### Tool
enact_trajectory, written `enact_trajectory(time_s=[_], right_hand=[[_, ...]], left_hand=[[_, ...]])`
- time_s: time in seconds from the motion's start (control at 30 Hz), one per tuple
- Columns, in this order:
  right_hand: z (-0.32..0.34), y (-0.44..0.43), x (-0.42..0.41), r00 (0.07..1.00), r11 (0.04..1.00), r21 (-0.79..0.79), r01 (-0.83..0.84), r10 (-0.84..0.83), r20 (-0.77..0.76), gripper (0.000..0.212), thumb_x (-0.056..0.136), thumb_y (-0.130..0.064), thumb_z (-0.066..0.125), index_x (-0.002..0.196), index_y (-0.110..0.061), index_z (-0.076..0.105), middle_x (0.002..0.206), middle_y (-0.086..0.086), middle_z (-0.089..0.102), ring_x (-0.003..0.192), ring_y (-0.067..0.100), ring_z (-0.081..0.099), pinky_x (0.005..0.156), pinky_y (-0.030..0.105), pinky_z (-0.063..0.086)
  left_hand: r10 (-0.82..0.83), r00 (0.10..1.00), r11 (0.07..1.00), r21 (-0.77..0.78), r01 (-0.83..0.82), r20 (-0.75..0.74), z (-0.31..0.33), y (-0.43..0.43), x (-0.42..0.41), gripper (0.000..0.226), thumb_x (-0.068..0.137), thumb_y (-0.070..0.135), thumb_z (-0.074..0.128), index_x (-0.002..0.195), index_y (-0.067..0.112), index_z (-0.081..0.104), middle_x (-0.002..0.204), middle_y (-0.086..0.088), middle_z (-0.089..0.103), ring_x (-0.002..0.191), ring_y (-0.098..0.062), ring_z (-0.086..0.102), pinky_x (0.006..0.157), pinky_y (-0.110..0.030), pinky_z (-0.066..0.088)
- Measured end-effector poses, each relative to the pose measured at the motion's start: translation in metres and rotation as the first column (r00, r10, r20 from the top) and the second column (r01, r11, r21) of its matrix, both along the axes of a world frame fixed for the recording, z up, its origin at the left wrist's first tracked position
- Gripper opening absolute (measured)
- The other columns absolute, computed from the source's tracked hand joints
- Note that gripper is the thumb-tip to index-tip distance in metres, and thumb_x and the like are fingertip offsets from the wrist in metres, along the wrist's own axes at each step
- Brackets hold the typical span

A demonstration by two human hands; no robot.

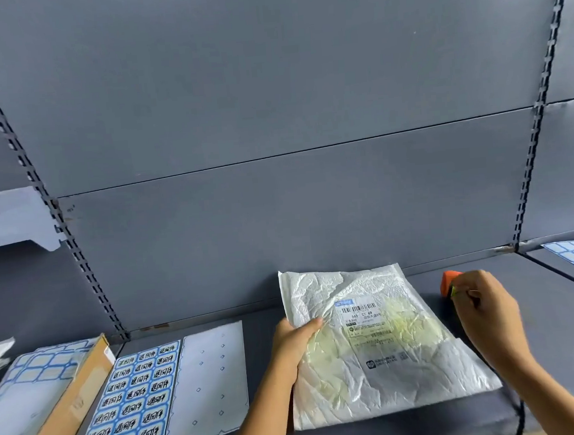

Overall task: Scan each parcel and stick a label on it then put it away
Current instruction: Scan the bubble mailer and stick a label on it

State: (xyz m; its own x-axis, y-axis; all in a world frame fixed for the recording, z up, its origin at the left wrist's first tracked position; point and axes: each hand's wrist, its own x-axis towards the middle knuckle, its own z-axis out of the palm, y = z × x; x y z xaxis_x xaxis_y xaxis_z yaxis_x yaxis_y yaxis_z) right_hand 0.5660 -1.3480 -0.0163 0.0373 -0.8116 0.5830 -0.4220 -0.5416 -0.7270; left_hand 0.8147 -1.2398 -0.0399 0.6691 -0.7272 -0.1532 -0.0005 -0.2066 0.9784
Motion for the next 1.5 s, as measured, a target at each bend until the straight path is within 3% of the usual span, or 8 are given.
enact_trajectory(time_s=[0.13,0.27,0.5,0.77,0.97,1.1,1.2,1.5], right_hand=[[0.0,0.025,0.044,0.965,0.969,0.032,-0.245,0.247,-0.094,0.026,0.078,0.013,0.057,0.077,-0.013,0.059,0.078,-0.003,0.061,0.075,0.019,0.058,0.065,0.03,0.044],[-0.017,0.045,0.082,0.858,0.903,0.063,-0.425,0.425,-0.289,0.03,0.077,0.008,0.059,0.075,-0.022,0.059,0.075,-0.008,0.06,0.068,0.014,0.056,0.064,0.02,0.045],[-0.038,0.05,0.094,0.777,0.892,0.186,-0.411,0.45,-0.441,0.018,0.078,0.002,0.057,0.079,-0.012,0.067,0.079,-0.001,0.064,0.07,0.018,0.054,0.057,0.017,0.035],[-0.037,0.096,0.148,0.704,0.838,0.154,-0.524,0.528,-0.475,0.017,0.084,-0.002,0.054,0.091,-0.01,0.067,0.094,0.002,0.065,0.081,0.026,0.062,0.066,0.03,0.044],[-0.048,0.149,0.193,0.491,0.628,0.134,-0.766,0.708,-0.509,0.022,0.084,-0.008,0.051,0.098,-0.014,0.068,0.098,-0.001,0.065,0.094,0.023,0.058,0.078,0.026,0.044],[-0.052,0.164,0.212,0.38,0.534,0.148,-0.833,0.745,-0.548,0.028,0.087,-0.014,0.049,0.109,-0.019,0.066,0.11,-0.004,0.063,0.103,0.019,0.056,0.089,0.03,0.044],[-0.058,0.165,0.218,0.358,0.531,0.141,-0.836,0.722,-0.592,0.031,0.089,-0.02,0.047,0.114,-0.02,0.065,0.116,-0.006,0.061,0.106,0.019,0.055,0.087,0.031,0.042],[-0.072,0.166,0.218,0.395,0.553,0.088,-0.828,0.688,-0.609,0.035,0.086,-0.025,0.042,0.109,-0.02,0.067,0.112,-0.007,0.062,0.102,0.021,0.056,0.082,0.031,0.04]], left_hand=[[-0.026,0.949,0.963,0.263,-0.061,0.313,0.008,0.009,-0.009,0.048,0.08,0.042,0.069,0.103,0.008,0.045,0.104,-0.005,0.055,0.082,-0.021,0.061,0.05,-0.024,0.044],[-0.169,0.718,0.905,0.394,-0.158,0.675,0.0,0.023,-0.01,0.061,0.082,0.051,0.061,0.12,0.006,0.044,0.125,-0.011,0.044,0.118,-0.029,0.046,0.093,-0.033,0.043],[-0.195,0.618,0.941,0.323,-0.102,0.762,-0.008,0.062,-0.002,0.034,0.092,0.039,0.05,0.118,0.017,0.048,0.121,-0.001,0.046,0.115,-0.022,0.045,0.089,-0.032,0.042],[0.027,0.473,0.911,0.173,-0.374,0.881,-0.02,0.149,0.055,0.021,0.09,0.022,0.054,0.11,0.017,0.06,0.115,0.0,0.058,0.104,-0.023,0.054,0.088,-0.032,0.039],[0.185,0.476,0.869,0.084,-0.488,0.86,-0.029,0.218,0.088,0.022,0.08,0.012,0.066,0.102,0.012,0.064,0.105,-0.004,0.065,0.099,-0.026,0.059,0.082,-0.036,0.045],[0.054,0.547,0.89,0.209,-0.406,0.835,-0.031,0.245,0.093,0.04,0.088,0.034,0.06,0.125,0.02,0.055,0.13,0.008,0.055,0.12,-0.012,0.049,0.098,-0.025,0.037],[-0.094,0.575,0.864,0.353,-0.358,0.813,-0.031,0.249,0.091,0.053,0.091,0.046,0.05,0.139,0.024,0.041,0.146,0.01,0.038,0.135,-0.01,0.034,0.107,-0.027,0.03],[-0.054,0.585,0.859,0.336,-0.385,0.809,-0.027,0.248,0.089,0.055,0.09,0.049,0.052,0.14,0.029,0.04,0.139,0.014,0.046,0.126,-0.009,0.045,0.094,-0.026,0.041]])
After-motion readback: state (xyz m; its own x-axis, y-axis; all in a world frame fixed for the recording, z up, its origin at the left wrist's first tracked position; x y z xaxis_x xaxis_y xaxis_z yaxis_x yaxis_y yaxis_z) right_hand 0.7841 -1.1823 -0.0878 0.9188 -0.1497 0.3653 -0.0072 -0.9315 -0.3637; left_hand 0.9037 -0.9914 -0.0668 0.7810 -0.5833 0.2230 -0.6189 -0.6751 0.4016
